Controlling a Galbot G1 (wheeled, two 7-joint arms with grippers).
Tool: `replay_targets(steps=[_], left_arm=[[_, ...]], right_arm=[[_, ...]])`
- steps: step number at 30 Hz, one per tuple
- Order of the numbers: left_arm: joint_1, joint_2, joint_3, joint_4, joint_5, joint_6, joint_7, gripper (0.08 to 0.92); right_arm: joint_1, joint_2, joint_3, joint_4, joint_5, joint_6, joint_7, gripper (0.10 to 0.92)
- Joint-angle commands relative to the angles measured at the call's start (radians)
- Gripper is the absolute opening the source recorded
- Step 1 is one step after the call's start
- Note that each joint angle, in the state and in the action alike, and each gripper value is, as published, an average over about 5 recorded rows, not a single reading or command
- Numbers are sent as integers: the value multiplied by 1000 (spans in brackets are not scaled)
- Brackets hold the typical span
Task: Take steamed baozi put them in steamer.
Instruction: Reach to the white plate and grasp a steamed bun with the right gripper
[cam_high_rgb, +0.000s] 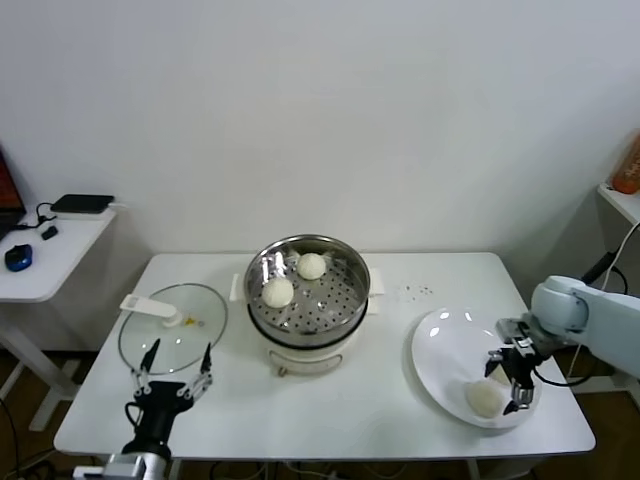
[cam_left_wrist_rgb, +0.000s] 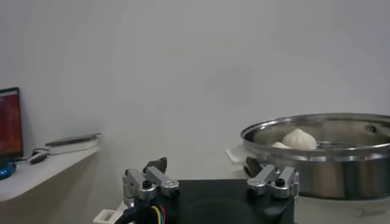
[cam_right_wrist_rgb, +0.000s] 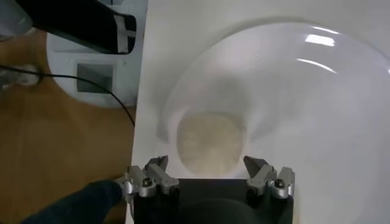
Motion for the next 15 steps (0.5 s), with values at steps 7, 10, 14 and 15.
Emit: replay_targets(steps=[7, 10, 14, 15], left_arm=[[-11, 3, -2, 14, -2, 1, 1, 823], [-13, 4, -2, 17, -2, 2, 1, 823], [-12, 3, -1, 18, -3, 1, 1, 823], [-11, 3, -2, 18, -3, 1, 1, 823]], right_arm=[[-50, 27, 22, -17, -6, 0, 10, 823], [-51, 35, 24, -22, -7, 0, 11, 823], [-48, 46, 26, -30, -8, 0, 12, 823], [-47, 48, 26, -31, -8, -1, 11, 823]])
